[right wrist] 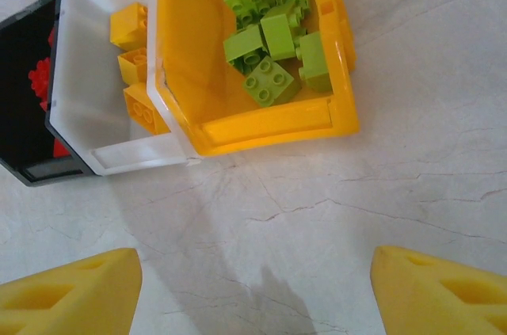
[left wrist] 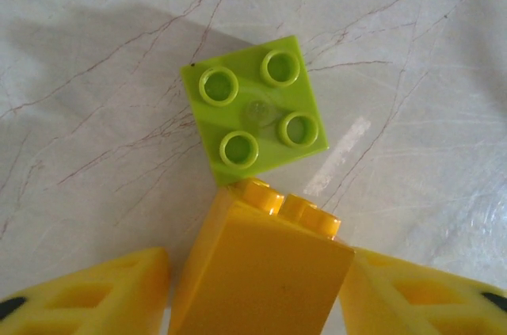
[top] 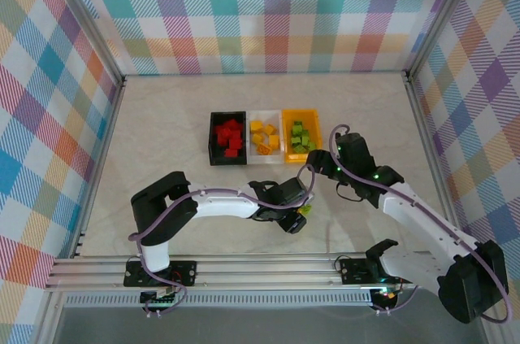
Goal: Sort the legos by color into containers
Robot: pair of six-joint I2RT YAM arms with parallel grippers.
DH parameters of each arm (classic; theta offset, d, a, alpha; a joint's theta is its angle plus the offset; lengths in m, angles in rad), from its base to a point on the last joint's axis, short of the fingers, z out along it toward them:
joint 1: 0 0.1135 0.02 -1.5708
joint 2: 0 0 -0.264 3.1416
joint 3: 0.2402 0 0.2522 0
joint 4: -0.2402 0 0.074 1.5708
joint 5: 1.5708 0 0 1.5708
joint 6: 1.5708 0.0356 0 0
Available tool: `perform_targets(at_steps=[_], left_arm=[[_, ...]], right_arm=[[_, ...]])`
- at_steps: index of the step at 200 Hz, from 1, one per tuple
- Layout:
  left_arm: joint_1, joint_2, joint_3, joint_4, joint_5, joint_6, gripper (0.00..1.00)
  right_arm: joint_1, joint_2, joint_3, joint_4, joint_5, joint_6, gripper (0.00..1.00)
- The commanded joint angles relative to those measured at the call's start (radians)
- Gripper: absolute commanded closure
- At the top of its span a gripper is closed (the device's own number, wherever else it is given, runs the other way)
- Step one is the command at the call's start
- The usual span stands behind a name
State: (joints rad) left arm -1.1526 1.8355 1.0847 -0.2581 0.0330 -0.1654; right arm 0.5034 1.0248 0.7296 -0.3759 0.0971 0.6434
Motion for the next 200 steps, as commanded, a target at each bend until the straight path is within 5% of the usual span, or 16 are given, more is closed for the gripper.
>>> perform_targets(at_steps=[1,64,121,152,200], left_arm=[[-0.018,-0.024,-0.007,0.002,-0.015,0.013,0.5],[-0.003,-0.142,-0.082,0.023,-0.086,-0.024,0.67],[0.232,-0.309,-0.067,-0.028,-0.226,-0.122,0.69],[0.367,-0.246,0.049,-0.057,-0.227,-0.163,0.69],[0.427,-0.021,0.325,-0.156,-0.308,-0.159,0.7]], right_arm=[[0.001,-0.031,-0.019,-0.019,0.025,0.014,0.23],[0.001,-0.046,-0.033,-0.028,0.031,0.025,0.23],[0.001,-0.069,-0.065,-0.02,0.029,0.033,0.23],[0.001,-0.069,-0.081,-0.018,0.025,0.038,0.23],[0.001,-0.083,-0.125,-0.016,0.017,0.044,0.23]])
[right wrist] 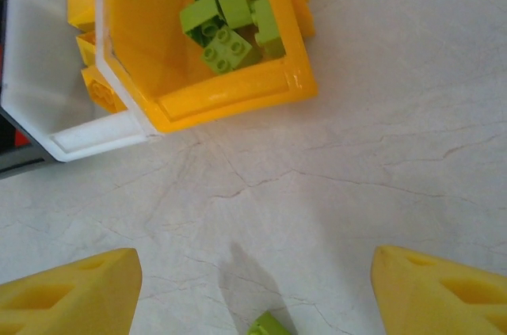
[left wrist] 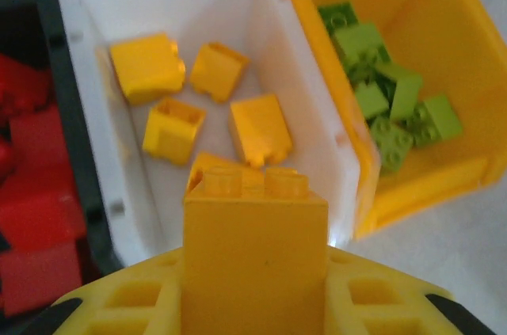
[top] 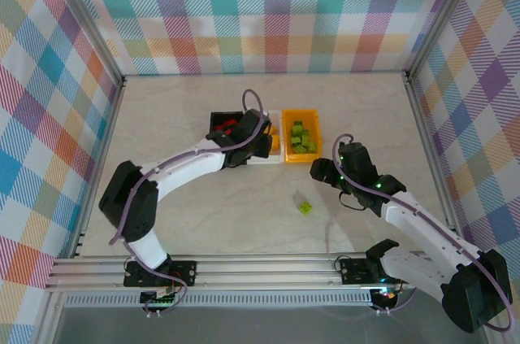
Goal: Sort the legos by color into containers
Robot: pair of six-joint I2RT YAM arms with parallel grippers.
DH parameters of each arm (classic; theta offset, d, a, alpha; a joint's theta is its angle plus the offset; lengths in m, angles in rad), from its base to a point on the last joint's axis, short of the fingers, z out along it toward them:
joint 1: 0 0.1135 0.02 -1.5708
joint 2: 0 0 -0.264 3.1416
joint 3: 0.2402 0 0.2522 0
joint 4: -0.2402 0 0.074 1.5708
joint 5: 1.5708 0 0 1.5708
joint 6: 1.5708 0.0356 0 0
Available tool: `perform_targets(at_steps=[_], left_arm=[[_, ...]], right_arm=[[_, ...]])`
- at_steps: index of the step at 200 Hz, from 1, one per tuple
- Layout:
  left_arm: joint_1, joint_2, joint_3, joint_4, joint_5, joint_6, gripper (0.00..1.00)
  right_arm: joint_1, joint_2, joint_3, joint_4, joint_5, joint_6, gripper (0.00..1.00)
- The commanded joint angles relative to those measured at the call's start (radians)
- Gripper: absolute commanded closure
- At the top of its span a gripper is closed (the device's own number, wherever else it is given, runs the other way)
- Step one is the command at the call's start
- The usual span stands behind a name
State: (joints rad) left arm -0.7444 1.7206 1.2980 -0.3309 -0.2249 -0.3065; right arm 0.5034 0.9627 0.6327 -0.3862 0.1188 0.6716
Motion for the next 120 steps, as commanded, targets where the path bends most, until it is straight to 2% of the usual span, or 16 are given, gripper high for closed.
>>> perform_targets(at_steps=[1,20,37,63,94,118,120], left_arm=[[0.02,0.099,0.117,-0.086,-0.049,-0.018,0.7],[0.036,0.177,0.222,-0.128,-0.053,-0.019,0.68],[0.046,0.232,0.298,-0.167,-0.062,-0.022,0.61],[0.049,0.247,0.349,-0.2,-0.051,-0.036,0.39],[0.044,0.108,0.26,-0.136,0.014,-0.074,0.26],[0.025,-0.063,0.14,-0.087,0.055,-0.101,0.17],[0.022,-0.078,0.125,-0.082,0.058,-0.102,0.07]], right_arm=[[0.001,-0.021,-0.031,-0.006,-0.005,0.016,0.23],[0.001,-0.029,-0.048,-0.002,-0.011,0.016,0.23],[0.001,-0.031,-0.064,0.008,-0.034,0.006,0.23],[0.006,-0.011,-0.078,0.021,-0.099,-0.024,0.23],[0.06,0.023,-0.085,0.028,-0.111,-0.045,0.23],[0.131,0.073,-0.077,0.024,-0.092,-0.057,0.22],[0.139,0.079,-0.076,0.023,-0.089,-0.058,0.22]])
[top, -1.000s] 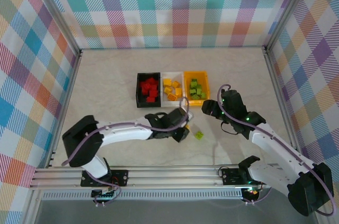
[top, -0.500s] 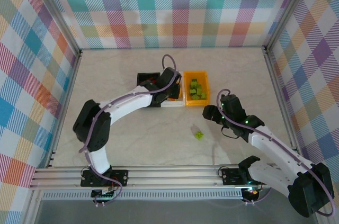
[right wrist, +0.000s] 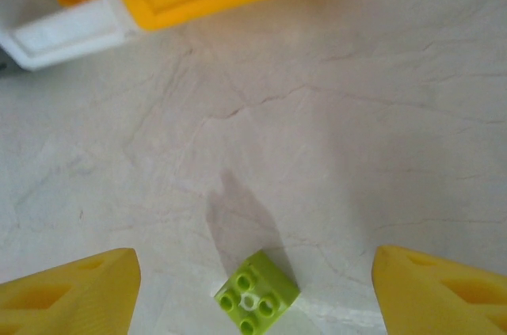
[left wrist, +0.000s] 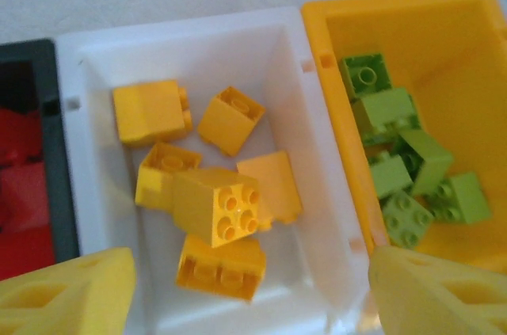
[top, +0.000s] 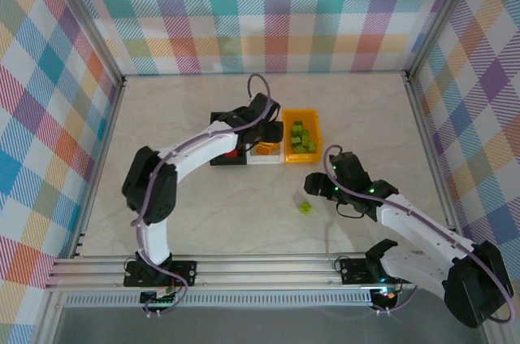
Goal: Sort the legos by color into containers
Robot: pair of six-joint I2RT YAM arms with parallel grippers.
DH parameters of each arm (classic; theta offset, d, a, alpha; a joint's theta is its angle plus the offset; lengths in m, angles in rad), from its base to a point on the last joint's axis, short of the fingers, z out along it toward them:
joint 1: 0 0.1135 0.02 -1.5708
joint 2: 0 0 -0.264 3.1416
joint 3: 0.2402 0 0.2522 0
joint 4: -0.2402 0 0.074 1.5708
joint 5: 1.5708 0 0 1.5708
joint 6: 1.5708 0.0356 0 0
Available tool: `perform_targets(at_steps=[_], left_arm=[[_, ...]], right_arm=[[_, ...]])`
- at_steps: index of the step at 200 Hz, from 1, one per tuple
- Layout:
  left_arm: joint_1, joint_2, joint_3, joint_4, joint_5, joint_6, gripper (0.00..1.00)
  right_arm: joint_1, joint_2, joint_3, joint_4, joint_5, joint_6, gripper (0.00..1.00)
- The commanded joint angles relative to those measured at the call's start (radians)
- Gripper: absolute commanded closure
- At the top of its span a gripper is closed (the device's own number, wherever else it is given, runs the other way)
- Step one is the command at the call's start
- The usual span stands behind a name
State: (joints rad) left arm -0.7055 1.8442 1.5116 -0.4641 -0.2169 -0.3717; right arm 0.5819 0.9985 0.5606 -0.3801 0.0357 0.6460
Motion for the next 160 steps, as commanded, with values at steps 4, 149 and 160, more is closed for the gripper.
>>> perform_targets(at_steps=[4,149,160], left_arm=[[-0.021,-0.233,-0.115,0.062,0.059,-0.04,0.0],[-0.149,-0.952,-0.935,0.04,-0.052,-0.288,0.0],[-0.149,-0.964,-0.935,0.027,-0.064,-0.289,0.0]], right_arm=[[0.073,0.055,-0.001,0.016,0.0,-0.034,0.22],[0.304,0.485,0.134,-0.041,0.194,-0.026,0.52],[0.308,0.493,0.137,-0.034,0.19,-0.024,0.57]])
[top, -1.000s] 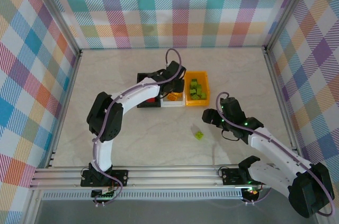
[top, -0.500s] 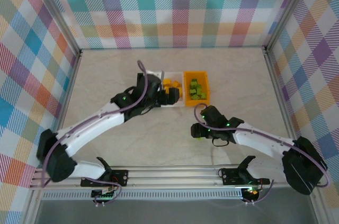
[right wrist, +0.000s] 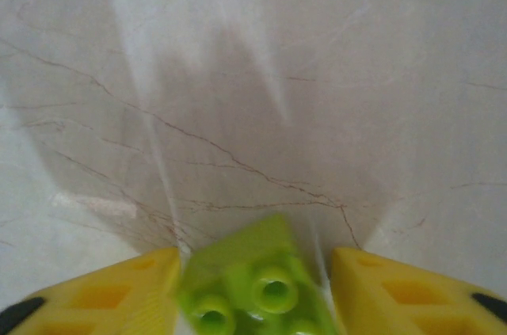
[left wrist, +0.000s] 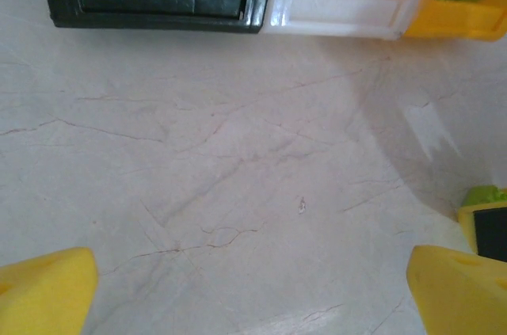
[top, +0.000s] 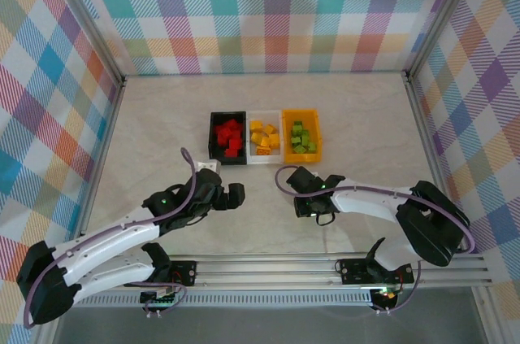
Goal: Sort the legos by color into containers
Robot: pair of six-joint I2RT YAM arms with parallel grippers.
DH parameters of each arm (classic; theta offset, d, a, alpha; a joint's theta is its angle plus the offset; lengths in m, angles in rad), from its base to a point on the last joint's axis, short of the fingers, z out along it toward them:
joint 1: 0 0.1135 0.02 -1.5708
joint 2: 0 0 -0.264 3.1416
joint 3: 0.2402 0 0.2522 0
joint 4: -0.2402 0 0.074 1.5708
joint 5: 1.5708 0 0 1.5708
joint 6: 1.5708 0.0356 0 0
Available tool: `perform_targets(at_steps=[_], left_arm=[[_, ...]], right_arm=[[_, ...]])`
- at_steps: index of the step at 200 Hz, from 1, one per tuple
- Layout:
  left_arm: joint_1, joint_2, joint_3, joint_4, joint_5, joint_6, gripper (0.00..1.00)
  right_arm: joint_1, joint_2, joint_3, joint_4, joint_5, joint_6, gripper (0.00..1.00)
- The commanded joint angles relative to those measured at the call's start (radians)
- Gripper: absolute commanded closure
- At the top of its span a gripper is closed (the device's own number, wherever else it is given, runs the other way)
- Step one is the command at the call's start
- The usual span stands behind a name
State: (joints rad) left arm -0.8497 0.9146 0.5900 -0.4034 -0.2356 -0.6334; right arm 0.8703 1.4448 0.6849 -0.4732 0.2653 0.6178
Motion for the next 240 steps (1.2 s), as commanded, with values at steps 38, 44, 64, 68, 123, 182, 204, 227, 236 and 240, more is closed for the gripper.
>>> perform_targets(at_steps=[38,44,64,68,123,182,204,227,236,240], left_arm=[[-0.006,-0.069,-0.003,-0.059,-0.064,-0.023,0.0],[-0.005,-0.076,0.0,-0.065,-0.07,-0.023,0.0],[-0.005,-0.1,-0.003,-0.072,-0.079,-0.018,0.0],[-0.006,-0.104,-0.003,-0.074,-0.08,-0.019,0.0],[-0.005,-0.138,-0.03,-0.101,-0.094,-0.036,0.0],[-0.005,-0.17,-0.038,-0.126,-0.109,-0.049,0.0],[-0.006,-0.187,-0.037,-0.135,-0.12,-0.048,0.0],[-0.005,-0.211,-0.035,-0.137,-0.14,-0.036,0.0],[-0.005,-0.221,-0.029,-0.138,-0.15,-0.029,0.0],[-0.005,-0.227,-0.026,-0.14,-0.155,-0.025,0.0]], right_arm=[[0.021,-0.01,0.038,0.055,-0.02,0.003,0.68],[0.021,-0.031,0.047,0.05,-0.009,0.001,0.69],[0.007,-0.095,0.111,0.022,0.039,-0.04,0.7],[-0.002,-0.103,0.13,0.017,0.044,-0.051,0.7],[-0.22,0.041,0.399,0.058,0.016,-0.137,0.7],[-0.311,0.371,0.718,0.048,0.026,-0.159,0.67],[-0.32,0.397,0.763,0.079,0.016,-0.176,0.42],[-0.317,0.321,0.726,0.146,-0.017,-0.194,0.27],[-0.316,0.266,0.677,0.189,-0.024,-0.198,0.24],[-0.317,0.239,0.653,0.204,-0.027,-0.198,0.23]])
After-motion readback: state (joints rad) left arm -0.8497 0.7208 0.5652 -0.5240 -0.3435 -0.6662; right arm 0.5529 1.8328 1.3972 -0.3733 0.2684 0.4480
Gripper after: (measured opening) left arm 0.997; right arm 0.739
